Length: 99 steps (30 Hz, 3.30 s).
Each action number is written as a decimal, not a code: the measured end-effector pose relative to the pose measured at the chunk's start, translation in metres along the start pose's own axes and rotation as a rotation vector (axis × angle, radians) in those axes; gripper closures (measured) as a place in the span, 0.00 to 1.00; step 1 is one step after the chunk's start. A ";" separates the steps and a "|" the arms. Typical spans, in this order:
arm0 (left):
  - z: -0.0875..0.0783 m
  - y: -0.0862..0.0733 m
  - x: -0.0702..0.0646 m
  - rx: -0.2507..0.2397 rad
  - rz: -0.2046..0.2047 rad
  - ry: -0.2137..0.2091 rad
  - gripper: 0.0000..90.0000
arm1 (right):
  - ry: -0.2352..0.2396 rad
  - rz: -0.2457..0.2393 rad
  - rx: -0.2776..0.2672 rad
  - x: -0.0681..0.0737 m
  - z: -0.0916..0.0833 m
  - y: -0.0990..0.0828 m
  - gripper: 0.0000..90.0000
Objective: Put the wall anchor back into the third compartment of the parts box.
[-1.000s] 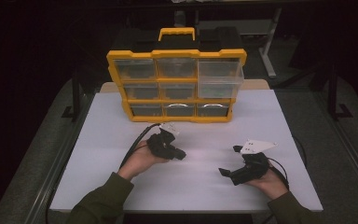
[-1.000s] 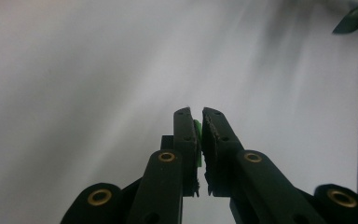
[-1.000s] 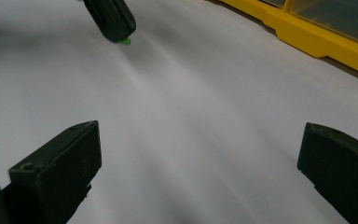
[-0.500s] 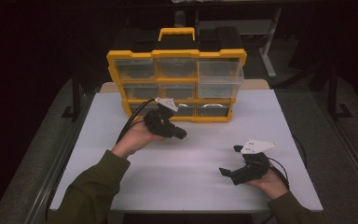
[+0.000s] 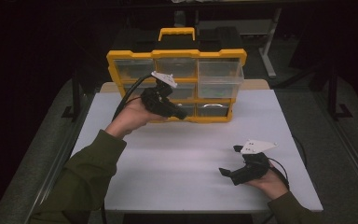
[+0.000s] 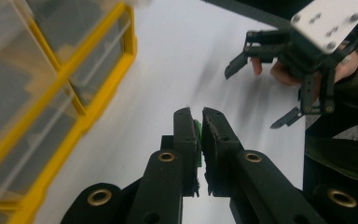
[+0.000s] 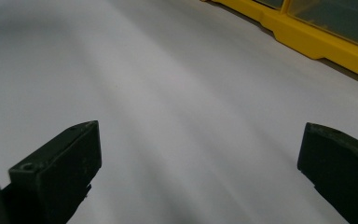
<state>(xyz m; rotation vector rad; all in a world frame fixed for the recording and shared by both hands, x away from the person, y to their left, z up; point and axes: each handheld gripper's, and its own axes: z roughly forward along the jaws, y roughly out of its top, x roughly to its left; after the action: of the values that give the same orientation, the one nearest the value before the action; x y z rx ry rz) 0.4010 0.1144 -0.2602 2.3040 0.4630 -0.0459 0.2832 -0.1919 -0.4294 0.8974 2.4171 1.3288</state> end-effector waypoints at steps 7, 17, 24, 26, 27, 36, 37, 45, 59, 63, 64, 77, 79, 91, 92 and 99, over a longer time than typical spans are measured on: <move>-0.021 0.025 0.006 -0.013 0.021 0.011 0.94 | 0.000 0.006 0.001 0.000 0.001 0.000 0.00; -0.046 0.057 0.010 -0.032 0.037 0.029 0.95 | 0.001 0.006 0.006 0.000 0.002 0.000 0.00; -0.055 0.077 0.010 -0.043 0.033 0.039 0.94 | -0.003 0.007 0.002 0.000 0.001 0.000 0.00; -0.056 0.083 0.009 -0.038 0.037 0.041 0.94 | 0.000 0.012 0.000 -0.001 0.001 0.000 0.00; -0.056 0.087 0.009 -0.035 0.042 0.047 0.94 | 0.000 0.016 0.000 -0.001 0.001 0.000 0.00; -0.050 0.115 0.003 -0.035 0.062 0.059 0.94 | 0.003 0.011 -0.003 -0.001 0.000 0.000 0.00; -0.049 0.117 0.003 -0.039 0.064 0.064 0.94 | 0.004 0.014 -0.001 -0.001 0.000 0.000 0.00; -0.035 0.128 0.010 -0.074 0.055 0.059 0.94 | 0.005 0.016 0.001 0.000 -0.001 0.000 0.00; -0.027 0.126 0.012 -0.078 0.049 0.046 0.83 | 0.008 0.015 -0.008 -0.001 -0.002 0.000 0.00; -0.037 0.119 0.012 -0.090 0.048 0.044 0.79 | 0.007 0.013 -0.008 -0.001 -0.002 0.000 0.00; -0.042 0.113 0.011 -0.085 0.053 0.060 0.79 | 0.007 0.015 -0.006 -0.001 -0.002 0.000 0.00; -0.060 0.062 0.009 -0.092 0.045 0.109 0.53 | 0.002 0.014 0.004 0.000 -0.001 0.000 0.00; -0.061 0.052 0.009 -0.102 0.037 0.111 0.50 | 0.003 0.014 0.001 0.000 -0.001 -0.001 0.00; -0.049 -0.009 0.006 -0.117 0.011 0.142 0.32 | 0.002 0.012 0.000 0.000 0.000 -0.001 0.00; -0.048 -0.015 0.006 -0.112 0.017 0.149 0.31 | 0.001 0.009 0.002 0.000 0.000 -0.001 0.00; -0.036 -0.056 0.003 -0.131 -0.001 0.156 0.26 | 0.000 0.008 0.003 0.000 0.000 -0.001 0.00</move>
<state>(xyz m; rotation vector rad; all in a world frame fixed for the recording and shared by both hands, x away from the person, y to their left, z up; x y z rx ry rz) 0.3806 0.1765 -0.2744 2.1868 0.5311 0.1606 0.2831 -0.1919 -0.4301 0.9086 2.4185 1.3283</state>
